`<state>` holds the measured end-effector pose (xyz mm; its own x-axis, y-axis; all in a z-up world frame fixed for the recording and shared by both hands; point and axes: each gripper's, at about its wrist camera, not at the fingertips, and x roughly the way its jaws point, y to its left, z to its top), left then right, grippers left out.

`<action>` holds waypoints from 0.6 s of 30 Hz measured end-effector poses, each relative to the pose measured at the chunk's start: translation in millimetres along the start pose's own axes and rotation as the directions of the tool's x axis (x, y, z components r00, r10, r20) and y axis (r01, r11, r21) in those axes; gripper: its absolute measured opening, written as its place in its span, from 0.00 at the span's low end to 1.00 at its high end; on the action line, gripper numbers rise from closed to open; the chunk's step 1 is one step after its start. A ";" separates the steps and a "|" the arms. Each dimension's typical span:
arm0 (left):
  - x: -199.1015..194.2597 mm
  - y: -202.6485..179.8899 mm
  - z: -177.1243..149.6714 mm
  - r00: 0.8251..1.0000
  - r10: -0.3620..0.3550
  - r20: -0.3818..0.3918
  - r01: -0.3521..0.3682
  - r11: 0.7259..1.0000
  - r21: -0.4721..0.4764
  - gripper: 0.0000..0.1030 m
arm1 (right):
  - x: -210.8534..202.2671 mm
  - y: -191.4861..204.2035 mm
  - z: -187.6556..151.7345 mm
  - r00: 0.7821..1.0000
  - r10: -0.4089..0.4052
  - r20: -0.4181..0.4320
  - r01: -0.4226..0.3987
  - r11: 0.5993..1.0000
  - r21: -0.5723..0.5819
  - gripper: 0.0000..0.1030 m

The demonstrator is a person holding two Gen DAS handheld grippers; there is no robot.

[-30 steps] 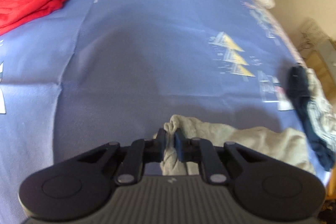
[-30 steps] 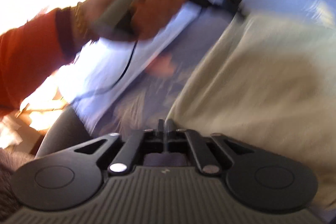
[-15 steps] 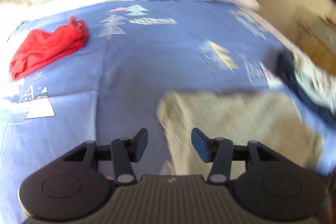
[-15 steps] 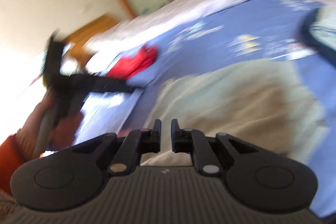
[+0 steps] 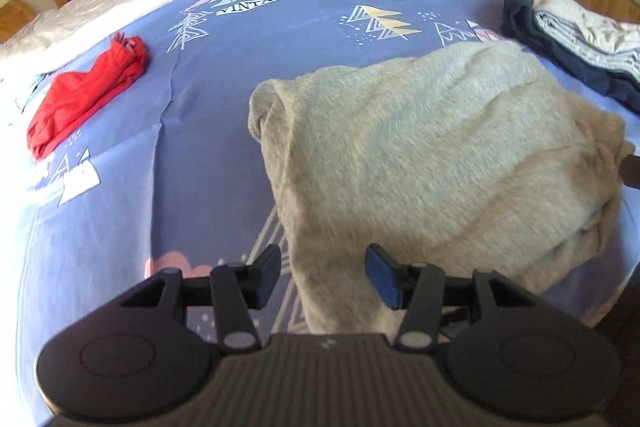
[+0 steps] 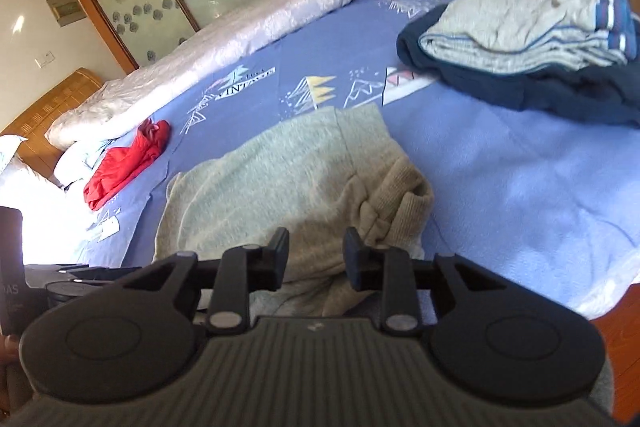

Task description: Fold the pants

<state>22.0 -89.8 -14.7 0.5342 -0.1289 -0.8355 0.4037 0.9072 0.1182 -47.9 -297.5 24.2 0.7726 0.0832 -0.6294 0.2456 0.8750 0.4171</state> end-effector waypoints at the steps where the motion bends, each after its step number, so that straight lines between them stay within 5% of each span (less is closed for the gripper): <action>1: -2.8 0.7 -2.6 1.000 -0.004 0.003 0.004 1.000 -0.008 0.47 | -5.5 -1.5 -1.7 1.000 -0.006 0.009 0.006 1.000 0.001 0.32; 18: -28.1 7.4 -44.4 0.999 -0.050 -0.012 0.049 0.996 -0.072 0.54 | 1.3 6.7 -30.8 0.999 -0.044 -0.027 0.044 0.999 0.023 0.35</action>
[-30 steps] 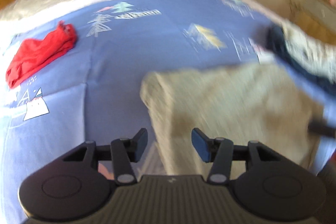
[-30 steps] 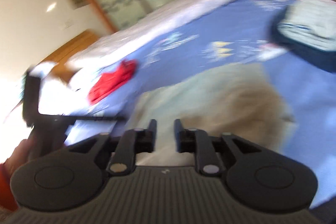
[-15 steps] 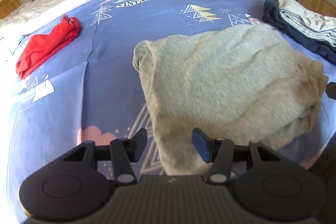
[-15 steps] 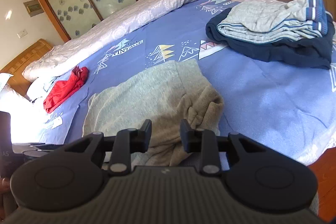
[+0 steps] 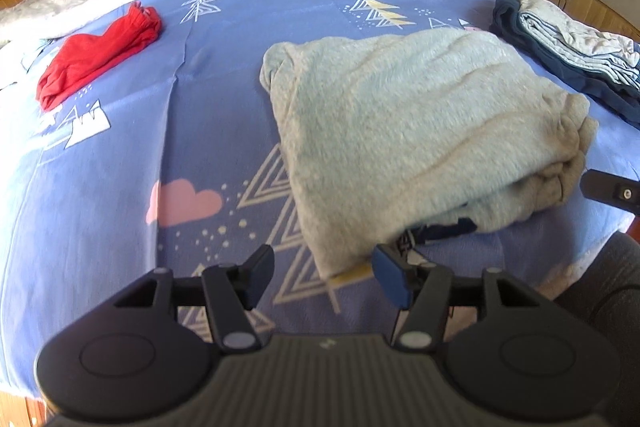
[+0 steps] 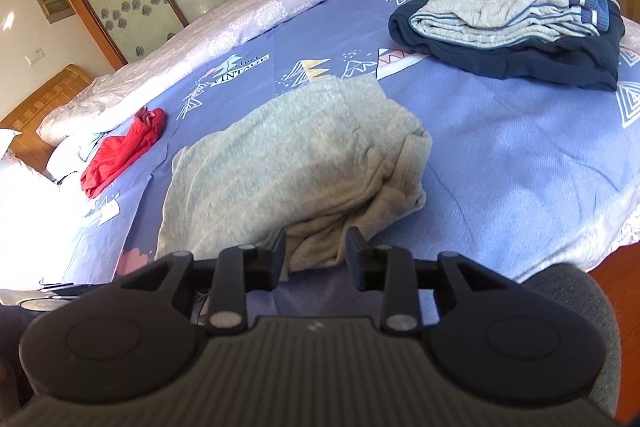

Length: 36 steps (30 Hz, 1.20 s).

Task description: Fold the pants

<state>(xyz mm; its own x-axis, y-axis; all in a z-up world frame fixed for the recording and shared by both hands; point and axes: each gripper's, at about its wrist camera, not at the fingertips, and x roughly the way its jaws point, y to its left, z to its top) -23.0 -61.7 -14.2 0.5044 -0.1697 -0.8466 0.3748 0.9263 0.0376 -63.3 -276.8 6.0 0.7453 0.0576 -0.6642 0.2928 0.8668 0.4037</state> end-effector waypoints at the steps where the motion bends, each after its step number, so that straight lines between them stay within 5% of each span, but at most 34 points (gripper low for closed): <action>1: 0.1 0.6 -1.5 1.000 0.001 -0.005 -0.001 1.000 -0.004 0.54 | -0.7 3.5 -3.2 1.000 -0.001 -0.002 0.001 1.000 -0.001 0.35; 16: -3.0 2.2 -9.0 0.999 0.049 -0.009 -0.049 0.998 -0.030 0.57 | -3.4 13.3 -11.8 1.000 0.013 0.020 -0.013 1.000 -0.023 0.41; 23: -3.1 2.3 -9.8 0.998 0.060 -0.003 -0.060 0.998 -0.034 0.70 | -3.9 14.4 -11.8 0.999 0.029 0.021 -0.029 1.000 -0.008 0.49; 36: -0.5 5.3 -10.8 0.998 0.063 -0.013 -0.063 0.997 -0.041 0.70 | 2.0 11.2 -14.1 0.999 0.030 -0.010 -0.030 1.000 0.009 0.55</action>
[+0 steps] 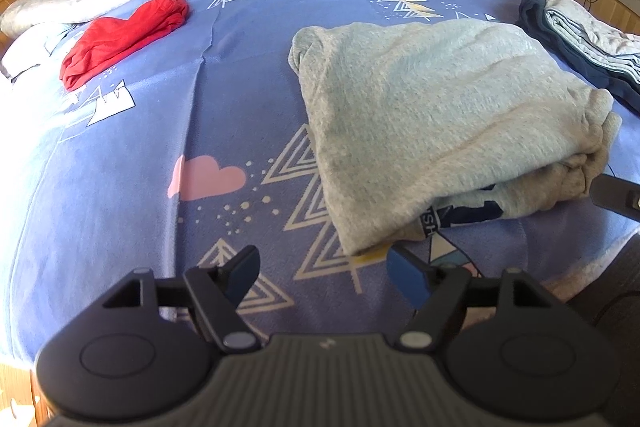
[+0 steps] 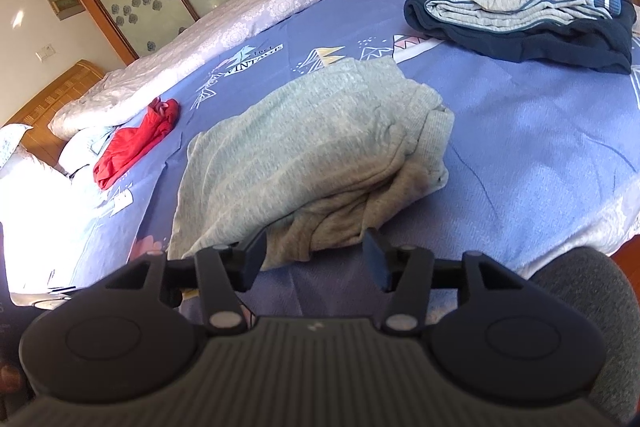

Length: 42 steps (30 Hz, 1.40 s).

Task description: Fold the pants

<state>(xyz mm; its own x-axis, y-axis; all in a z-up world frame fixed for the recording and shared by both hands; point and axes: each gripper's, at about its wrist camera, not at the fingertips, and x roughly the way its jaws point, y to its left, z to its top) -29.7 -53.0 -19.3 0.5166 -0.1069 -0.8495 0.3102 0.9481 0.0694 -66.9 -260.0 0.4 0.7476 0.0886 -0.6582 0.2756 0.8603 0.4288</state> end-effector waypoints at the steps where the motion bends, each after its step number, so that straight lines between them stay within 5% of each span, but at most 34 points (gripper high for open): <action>1: -0.1 0.1 0.0 1.000 0.000 0.000 0.000 1.000 -0.001 0.70 | 0.1 -0.1 -0.1 1.000 0.000 -0.001 0.000 1.000 0.000 0.55; 42: -3.1 6.1 -3.4 0.999 0.031 0.010 -0.030 0.998 -0.046 0.92 | -0.8 -3.1 1.4 1.000 -0.014 0.010 0.014 1.000 0.020 0.64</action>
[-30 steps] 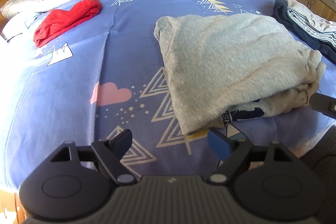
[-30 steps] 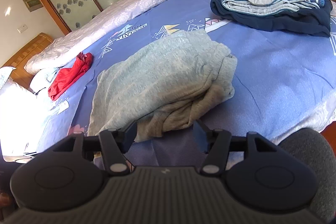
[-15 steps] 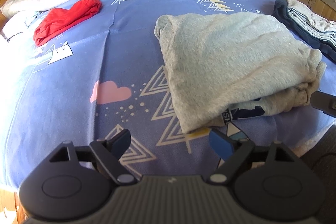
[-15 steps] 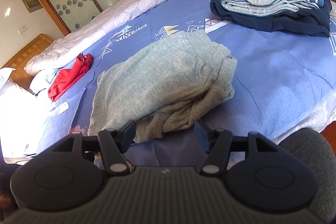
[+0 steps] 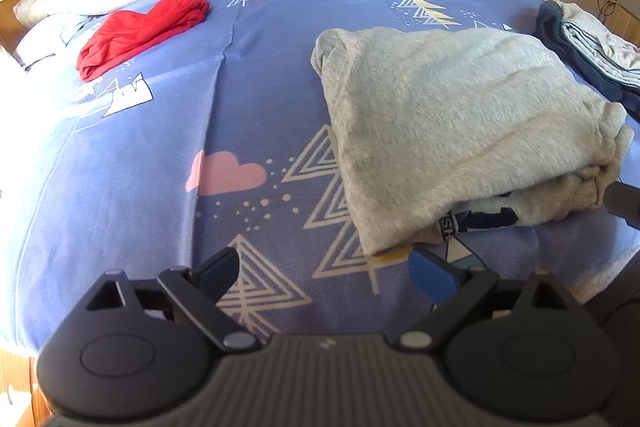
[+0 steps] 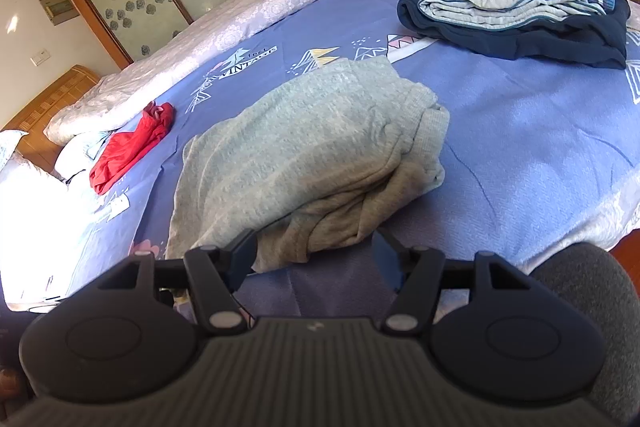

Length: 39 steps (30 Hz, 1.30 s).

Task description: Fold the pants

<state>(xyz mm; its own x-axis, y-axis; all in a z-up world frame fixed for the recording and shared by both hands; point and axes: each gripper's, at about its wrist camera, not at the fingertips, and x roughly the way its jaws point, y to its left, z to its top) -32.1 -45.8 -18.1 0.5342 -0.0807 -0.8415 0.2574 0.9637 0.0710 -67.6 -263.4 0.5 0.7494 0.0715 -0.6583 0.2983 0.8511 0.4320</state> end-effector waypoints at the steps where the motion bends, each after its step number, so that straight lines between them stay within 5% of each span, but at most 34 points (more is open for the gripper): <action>1: -0.2 -0.3 0.0 1.000 0.001 0.000 -0.001 1.000 0.000 0.92 | 0.0 0.0 0.1 1.000 0.000 0.001 0.000 1.000 0.000 0.64; 39: -3.0 -2.0 -2.1 0.999 0.033 0.030 -0.034 0.999 0.016 0.92 | 2.8 -7.0 -0.9 0.999 -0.034 -0.009 0.035 0.999 0.037 0.65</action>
<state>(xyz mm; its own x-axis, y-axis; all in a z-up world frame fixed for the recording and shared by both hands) -35.9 -47.0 -16.8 0.5662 -0.0564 -0.8223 0.2518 0.9618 0.1074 -68.1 -268.7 -5.0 0.7334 0.0470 -0.6782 0.3455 0.8334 0.4313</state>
